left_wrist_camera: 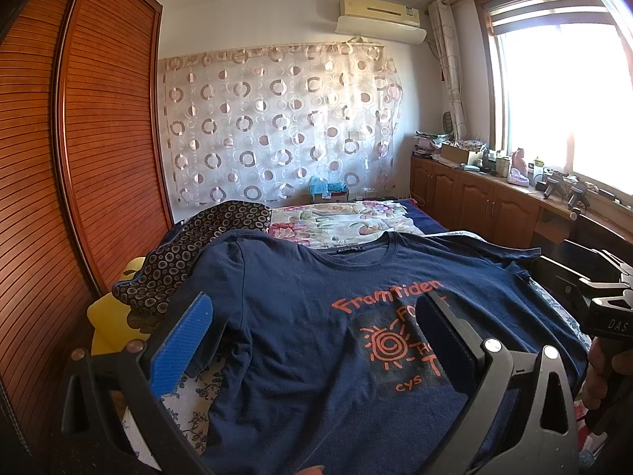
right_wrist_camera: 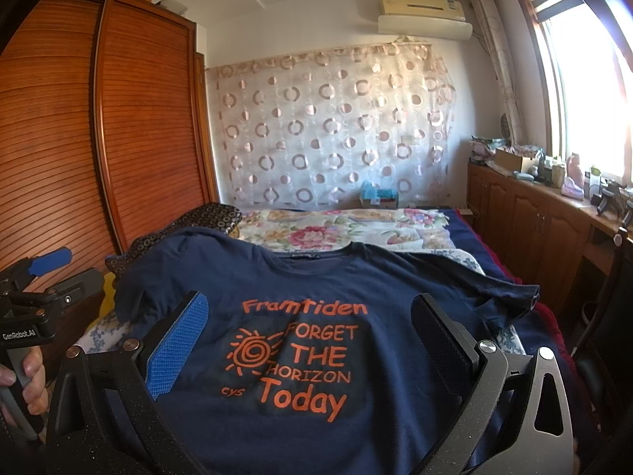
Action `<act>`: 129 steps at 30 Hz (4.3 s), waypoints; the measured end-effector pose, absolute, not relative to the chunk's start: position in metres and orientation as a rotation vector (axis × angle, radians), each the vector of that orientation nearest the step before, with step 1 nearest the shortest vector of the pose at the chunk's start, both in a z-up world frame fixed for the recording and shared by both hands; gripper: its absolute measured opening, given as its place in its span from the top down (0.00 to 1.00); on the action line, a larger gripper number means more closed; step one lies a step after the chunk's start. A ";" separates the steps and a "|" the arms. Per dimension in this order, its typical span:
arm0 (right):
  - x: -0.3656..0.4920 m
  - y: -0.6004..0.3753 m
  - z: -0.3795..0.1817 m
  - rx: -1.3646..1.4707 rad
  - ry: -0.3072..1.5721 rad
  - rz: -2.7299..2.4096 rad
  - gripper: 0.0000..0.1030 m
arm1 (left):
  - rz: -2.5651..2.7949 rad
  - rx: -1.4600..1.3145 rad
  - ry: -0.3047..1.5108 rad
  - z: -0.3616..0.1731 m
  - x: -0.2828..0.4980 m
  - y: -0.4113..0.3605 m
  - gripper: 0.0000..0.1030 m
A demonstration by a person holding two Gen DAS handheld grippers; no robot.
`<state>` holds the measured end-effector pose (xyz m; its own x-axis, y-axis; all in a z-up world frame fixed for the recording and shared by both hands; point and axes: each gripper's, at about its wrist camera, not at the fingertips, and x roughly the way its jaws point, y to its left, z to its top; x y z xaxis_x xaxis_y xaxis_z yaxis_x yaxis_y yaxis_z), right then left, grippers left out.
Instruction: Fold small clothes
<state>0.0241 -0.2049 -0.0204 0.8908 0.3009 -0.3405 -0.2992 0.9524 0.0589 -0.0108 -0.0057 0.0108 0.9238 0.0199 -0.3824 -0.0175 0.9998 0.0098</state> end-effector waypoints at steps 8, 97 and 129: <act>0.024 -0.205 -0.020 0.005 0.354 0.312 0.00 | 0.020 0.008 0.391 0.010 -0.011 -0.006 0.00; 0.173 -0.132 -0.097 -0.060 0.671 0.616 0.00 | -0.192 0.024 0.640 0.009 0.136 0.117 1.00; 0.176 0.013 -0.096 -0.177 0.723 0.984 0.35 | 0.003 -0.065 0.616 -0.009 0.081 0.187 0.54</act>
<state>0.1760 0.0134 -0.0963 0.3446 0.6964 -0.6295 -0.8092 0.5603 0.1769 0.0813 0.1868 -0.0088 0.8164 -0.0166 -0.5772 -0.0223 0.9979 -0.0604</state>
